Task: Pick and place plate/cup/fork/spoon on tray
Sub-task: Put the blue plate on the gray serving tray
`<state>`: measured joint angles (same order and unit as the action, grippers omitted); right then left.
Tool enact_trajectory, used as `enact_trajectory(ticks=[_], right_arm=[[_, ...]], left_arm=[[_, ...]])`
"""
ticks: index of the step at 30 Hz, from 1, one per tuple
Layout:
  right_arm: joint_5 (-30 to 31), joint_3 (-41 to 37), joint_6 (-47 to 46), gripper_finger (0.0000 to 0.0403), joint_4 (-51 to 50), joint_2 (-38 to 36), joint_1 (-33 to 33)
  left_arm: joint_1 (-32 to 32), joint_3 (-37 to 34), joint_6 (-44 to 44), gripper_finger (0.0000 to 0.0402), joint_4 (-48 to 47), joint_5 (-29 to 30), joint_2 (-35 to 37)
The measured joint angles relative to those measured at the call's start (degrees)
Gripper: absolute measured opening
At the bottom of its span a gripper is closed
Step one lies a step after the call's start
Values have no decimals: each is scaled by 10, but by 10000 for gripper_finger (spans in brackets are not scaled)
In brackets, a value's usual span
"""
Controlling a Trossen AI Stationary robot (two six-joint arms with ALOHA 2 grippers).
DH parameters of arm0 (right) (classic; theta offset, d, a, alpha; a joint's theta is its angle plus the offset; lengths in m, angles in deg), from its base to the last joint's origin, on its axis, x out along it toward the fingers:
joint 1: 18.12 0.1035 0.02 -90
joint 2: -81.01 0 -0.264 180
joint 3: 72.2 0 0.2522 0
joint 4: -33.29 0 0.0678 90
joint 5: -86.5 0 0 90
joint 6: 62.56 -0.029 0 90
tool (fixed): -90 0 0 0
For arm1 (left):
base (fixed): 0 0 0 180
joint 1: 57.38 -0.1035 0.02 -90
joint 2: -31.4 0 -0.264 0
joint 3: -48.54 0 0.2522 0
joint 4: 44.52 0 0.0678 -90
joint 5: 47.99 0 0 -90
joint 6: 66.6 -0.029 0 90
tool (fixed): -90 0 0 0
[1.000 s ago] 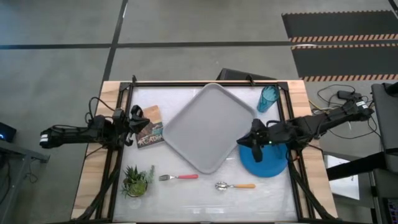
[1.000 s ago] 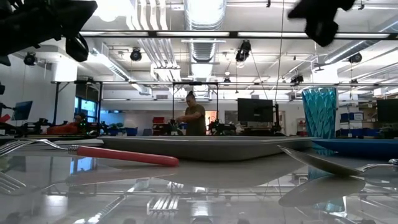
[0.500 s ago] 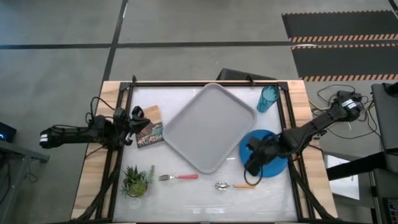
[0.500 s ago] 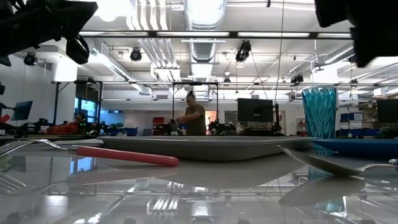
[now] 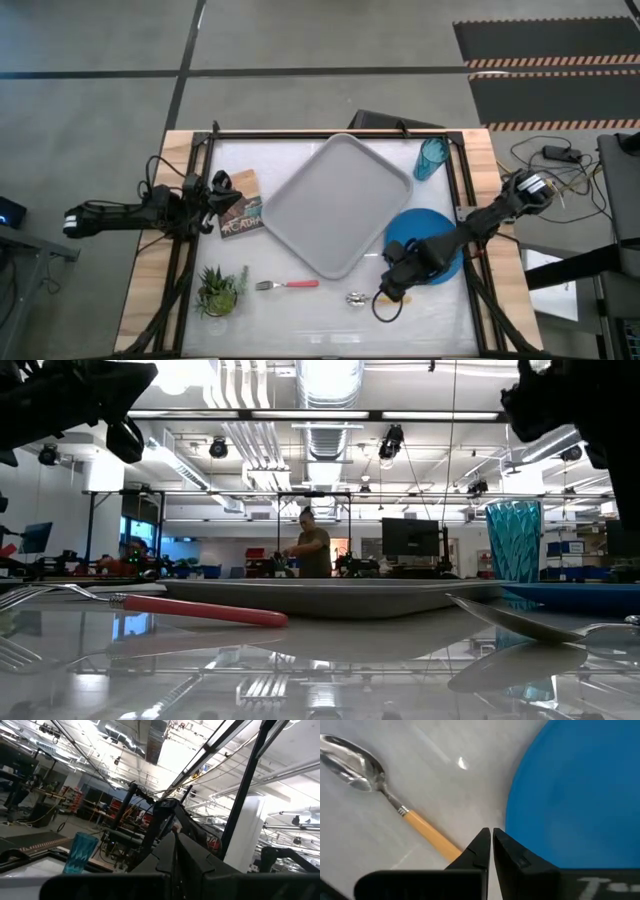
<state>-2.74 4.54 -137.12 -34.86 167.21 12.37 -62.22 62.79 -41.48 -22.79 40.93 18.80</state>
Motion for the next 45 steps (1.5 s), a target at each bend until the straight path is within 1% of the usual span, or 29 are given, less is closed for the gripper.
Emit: enact_trajectory(ticks=[4,9,12,16,20,24,27,31,39,42,45], right_arm=[[-8,17,-5,46,-12,22,-9],[-8,23,-4,114,-13,40,-17],[-7,15,-5,145,-17,49,-24],[16,-2,-23,164,-18,58,-31],[21,-11,-40,181,-6,57,-32],[27,-11,-58,206,-6,53,-32],[35,-11,-56,224,-5,64,-32],[48,-11,-47,230,-2,87,-32],[49,-11,-44,229,-2,123,-32],[49,-11,-45,214,-2,123,-32],[48,-11,-56,187,-2,119,-32]], left_arm=[[0,0,0,0,0,0,0],[0,1,0,0,0,0,0],[0,1,0,0,0,0,0],[0,1,0,0,0,0,-1],[0,1,0,0,0,0,0],[0,1,0,0,-1,0,-1],[0,1,0,0,-1,0,-1],[0,1,0,0,-1,0,-1],[0,1,0,0,0,0,0],[0,1,0,0,0,0,0],[0,1,0,0,0,0,-1]])
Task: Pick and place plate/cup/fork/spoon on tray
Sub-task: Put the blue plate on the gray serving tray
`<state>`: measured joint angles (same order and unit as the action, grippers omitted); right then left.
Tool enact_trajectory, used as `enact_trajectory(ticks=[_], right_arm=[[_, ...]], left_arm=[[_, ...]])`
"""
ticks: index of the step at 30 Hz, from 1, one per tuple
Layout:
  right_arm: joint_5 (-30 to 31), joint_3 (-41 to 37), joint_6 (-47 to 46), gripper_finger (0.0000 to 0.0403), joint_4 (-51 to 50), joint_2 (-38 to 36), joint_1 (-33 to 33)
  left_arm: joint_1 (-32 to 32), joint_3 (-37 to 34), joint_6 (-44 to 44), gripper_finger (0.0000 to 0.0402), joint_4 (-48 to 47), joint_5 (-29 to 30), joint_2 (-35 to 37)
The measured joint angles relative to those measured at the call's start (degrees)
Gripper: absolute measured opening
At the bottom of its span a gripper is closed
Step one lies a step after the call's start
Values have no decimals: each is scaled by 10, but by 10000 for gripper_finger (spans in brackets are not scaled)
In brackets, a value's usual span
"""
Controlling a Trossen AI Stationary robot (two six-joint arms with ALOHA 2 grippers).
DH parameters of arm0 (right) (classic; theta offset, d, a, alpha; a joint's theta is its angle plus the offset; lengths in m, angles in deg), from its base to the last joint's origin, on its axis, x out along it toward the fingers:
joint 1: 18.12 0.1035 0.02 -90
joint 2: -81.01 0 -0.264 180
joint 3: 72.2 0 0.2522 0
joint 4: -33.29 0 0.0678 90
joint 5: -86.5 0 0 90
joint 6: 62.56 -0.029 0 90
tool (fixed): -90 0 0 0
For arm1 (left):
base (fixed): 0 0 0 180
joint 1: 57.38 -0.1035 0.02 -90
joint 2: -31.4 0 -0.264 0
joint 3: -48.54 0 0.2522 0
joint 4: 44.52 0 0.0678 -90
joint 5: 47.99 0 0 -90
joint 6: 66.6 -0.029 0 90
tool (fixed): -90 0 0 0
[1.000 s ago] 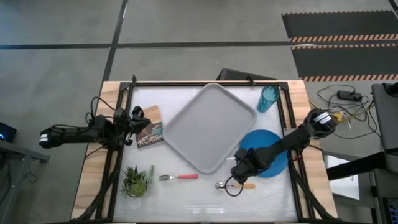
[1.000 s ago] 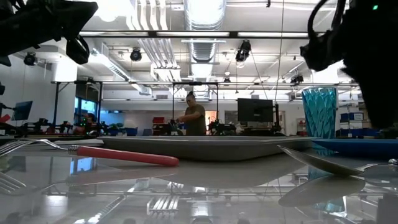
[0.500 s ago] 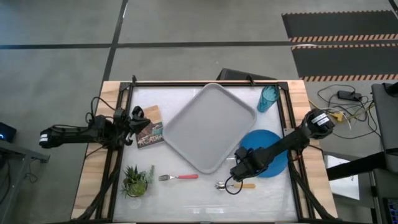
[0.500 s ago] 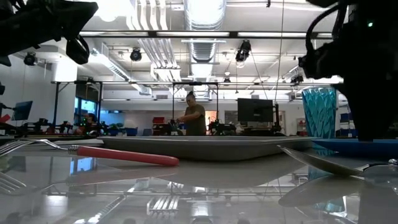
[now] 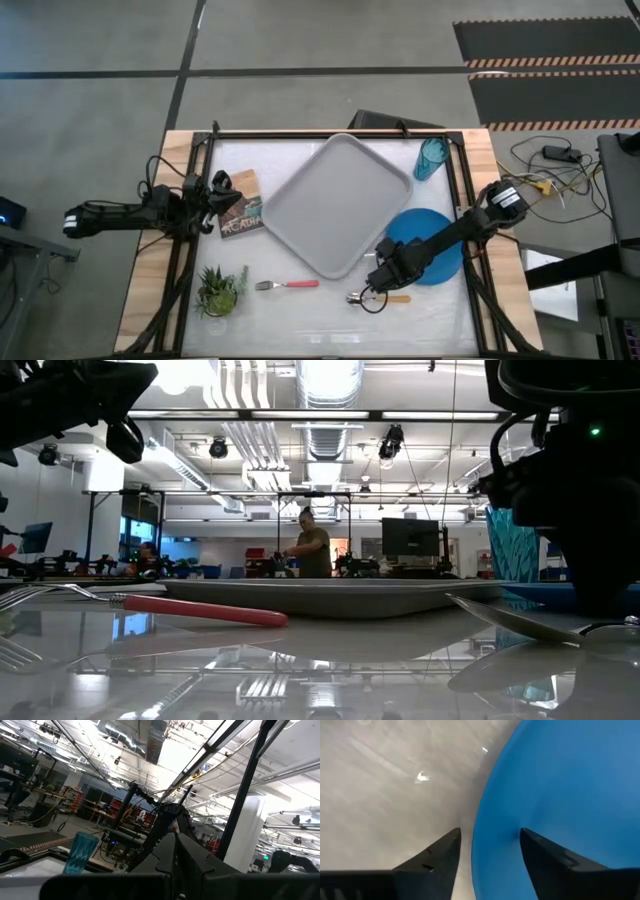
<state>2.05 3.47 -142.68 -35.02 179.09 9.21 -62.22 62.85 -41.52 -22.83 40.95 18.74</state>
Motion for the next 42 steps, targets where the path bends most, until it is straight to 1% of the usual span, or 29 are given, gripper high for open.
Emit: enact_trajectory(ticks=[10,15,19,26,35,42], right_arm=[[-20,1,-4,70,-2,-2,0],[-25,14,-3,33,-15,-2,0],[-27,36,-2,25,-36,-2,0],[-42,92,21,22,-116,-2,4],[-77,200,79,20,-257,-2,9],[-74,286,144,17,-341,-2,9]], left_arm=[[0,0,0,0,0,0,0],[0,0,0,0,0,0,1],[0,0,0,0,0,0,1],[0,0,0,0,0,0,0],[0,0,0,0,0,0,1],[0,0,0,0,0,0,1]])
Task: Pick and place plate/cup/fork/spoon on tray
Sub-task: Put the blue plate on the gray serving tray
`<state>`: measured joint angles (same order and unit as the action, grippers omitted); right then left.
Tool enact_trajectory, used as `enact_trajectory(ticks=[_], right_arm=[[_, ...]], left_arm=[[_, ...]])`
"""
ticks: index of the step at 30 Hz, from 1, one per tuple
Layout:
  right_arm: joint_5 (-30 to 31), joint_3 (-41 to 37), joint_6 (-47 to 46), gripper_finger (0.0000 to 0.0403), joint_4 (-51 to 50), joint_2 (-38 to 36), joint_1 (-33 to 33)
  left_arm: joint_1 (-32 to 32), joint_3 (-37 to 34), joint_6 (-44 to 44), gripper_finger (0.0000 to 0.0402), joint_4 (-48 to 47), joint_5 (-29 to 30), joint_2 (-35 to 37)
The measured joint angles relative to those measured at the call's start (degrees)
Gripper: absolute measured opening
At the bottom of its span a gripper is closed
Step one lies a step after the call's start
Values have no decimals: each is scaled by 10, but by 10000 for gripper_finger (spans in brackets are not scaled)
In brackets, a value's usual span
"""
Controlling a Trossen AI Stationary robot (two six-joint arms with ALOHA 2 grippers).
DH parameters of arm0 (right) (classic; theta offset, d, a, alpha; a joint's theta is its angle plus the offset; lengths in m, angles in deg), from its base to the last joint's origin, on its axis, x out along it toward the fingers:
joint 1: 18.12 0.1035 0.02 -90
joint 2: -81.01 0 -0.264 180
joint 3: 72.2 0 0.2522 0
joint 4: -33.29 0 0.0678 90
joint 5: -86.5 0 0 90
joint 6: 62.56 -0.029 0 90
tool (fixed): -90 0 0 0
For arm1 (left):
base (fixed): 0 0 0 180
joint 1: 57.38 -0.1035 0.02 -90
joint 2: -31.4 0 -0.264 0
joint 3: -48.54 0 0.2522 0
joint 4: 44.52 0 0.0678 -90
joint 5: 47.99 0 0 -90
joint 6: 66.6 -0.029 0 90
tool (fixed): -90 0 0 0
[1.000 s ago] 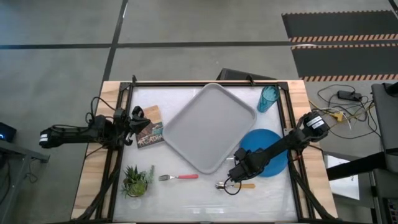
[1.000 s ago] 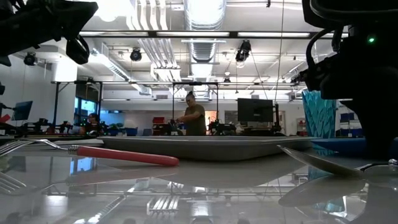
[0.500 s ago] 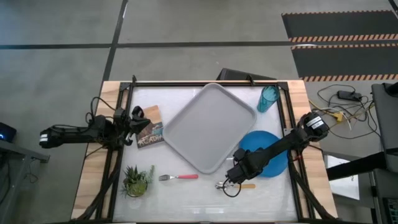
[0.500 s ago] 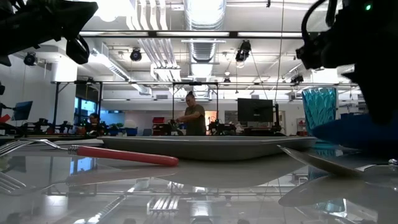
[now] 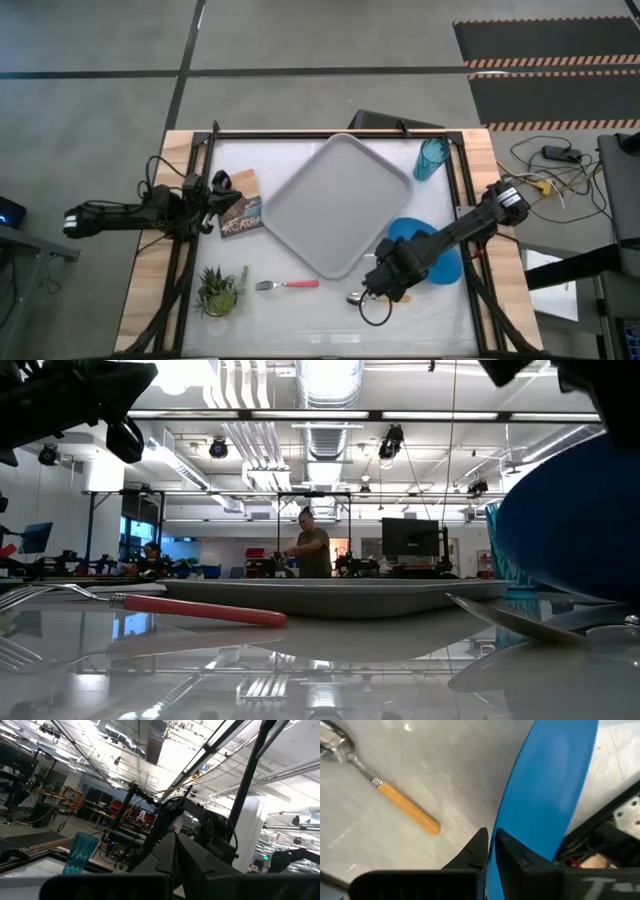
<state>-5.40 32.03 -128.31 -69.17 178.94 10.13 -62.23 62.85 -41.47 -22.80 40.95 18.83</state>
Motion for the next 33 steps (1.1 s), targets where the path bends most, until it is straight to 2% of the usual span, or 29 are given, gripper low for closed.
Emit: enact_trajectory(ticks=[6,12,22,27,33], right_arm=[[12,58,21,8,-12,-5,3],[68,96,26,8,-13,-11,13],[123,91,17,8,-9,-14,32],[128,27,-17,8,31,-35,47],[114,-131,-47,8,268,-82,76]], left_arm=[[0,0,1,0,0,0,0],[0,0,1,0,0,0,0],[0,0,1,0,0,0,0],[0,0,2,0,0,0,0],[0,0,2,0,0,0,0]])
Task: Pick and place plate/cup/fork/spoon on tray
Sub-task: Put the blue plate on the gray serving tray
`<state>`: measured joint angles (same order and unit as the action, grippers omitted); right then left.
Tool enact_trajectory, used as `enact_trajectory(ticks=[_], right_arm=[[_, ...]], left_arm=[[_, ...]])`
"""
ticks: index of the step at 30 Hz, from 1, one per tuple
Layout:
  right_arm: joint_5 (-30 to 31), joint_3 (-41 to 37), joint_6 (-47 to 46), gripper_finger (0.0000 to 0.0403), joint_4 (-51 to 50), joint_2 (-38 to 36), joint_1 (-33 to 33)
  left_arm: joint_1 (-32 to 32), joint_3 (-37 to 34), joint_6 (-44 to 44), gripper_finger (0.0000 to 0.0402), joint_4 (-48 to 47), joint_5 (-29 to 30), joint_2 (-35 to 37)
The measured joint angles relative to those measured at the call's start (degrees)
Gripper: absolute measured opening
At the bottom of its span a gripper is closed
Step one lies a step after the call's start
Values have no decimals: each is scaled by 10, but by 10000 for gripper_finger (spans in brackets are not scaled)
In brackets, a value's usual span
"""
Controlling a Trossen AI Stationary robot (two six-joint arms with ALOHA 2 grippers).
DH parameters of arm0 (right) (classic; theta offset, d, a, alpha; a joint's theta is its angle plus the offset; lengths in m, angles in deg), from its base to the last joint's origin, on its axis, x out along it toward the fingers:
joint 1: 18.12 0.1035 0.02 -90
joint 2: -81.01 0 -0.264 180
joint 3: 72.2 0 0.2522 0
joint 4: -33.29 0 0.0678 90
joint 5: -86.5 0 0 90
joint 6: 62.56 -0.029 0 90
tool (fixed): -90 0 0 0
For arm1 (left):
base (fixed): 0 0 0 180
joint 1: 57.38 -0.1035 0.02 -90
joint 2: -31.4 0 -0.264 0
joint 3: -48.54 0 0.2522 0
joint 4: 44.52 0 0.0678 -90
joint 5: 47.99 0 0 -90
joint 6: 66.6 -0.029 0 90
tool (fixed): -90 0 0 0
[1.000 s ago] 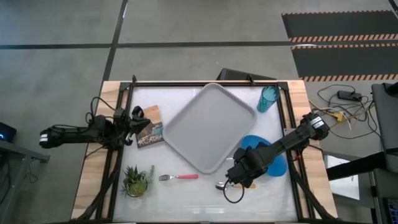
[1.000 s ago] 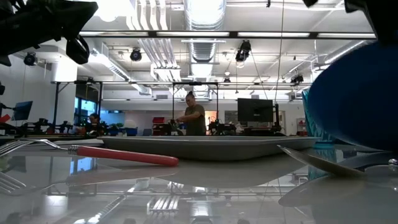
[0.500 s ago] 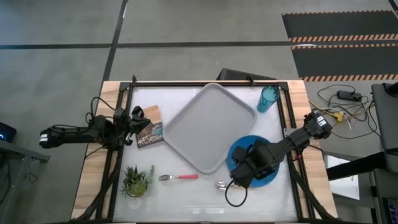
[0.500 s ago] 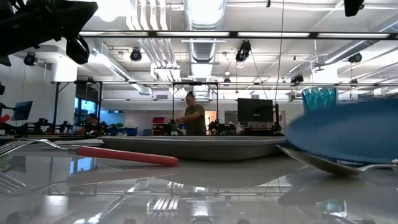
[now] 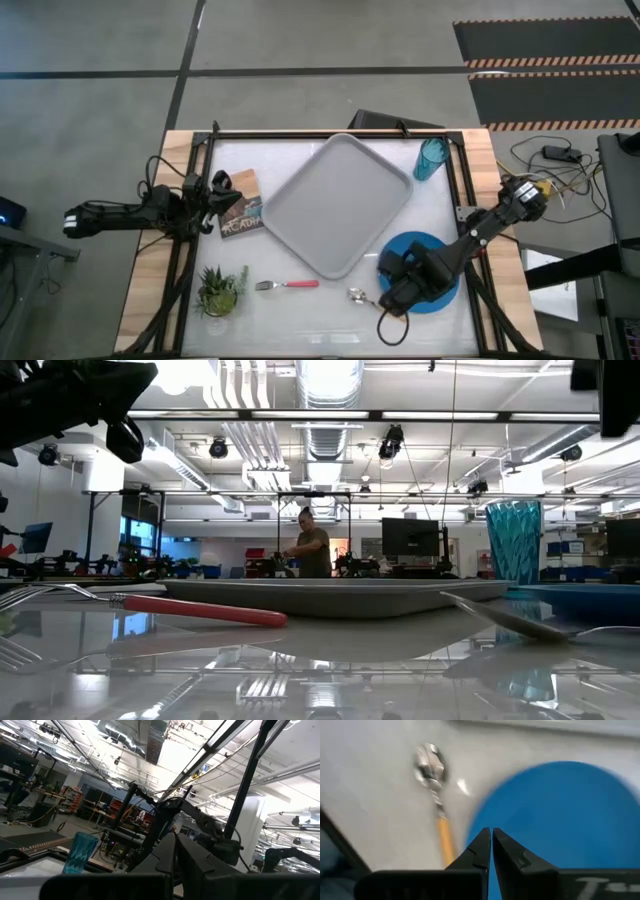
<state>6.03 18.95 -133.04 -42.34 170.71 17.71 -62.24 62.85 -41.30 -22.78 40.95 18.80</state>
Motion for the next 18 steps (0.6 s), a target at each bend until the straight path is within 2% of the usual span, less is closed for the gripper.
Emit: enact_trajectory(ticks=[4,7,18], right_arm=[[8,-84,-75,17,111,-9,7],[-4,-114,-130,47,143,-3,1],[-9,-115,-170,253,141,11,-42]], left_arm=[[0,0,0,0,0,0,0],[0,0,0,0,0,0,0],[0,0,-1,0,1,0,1]])
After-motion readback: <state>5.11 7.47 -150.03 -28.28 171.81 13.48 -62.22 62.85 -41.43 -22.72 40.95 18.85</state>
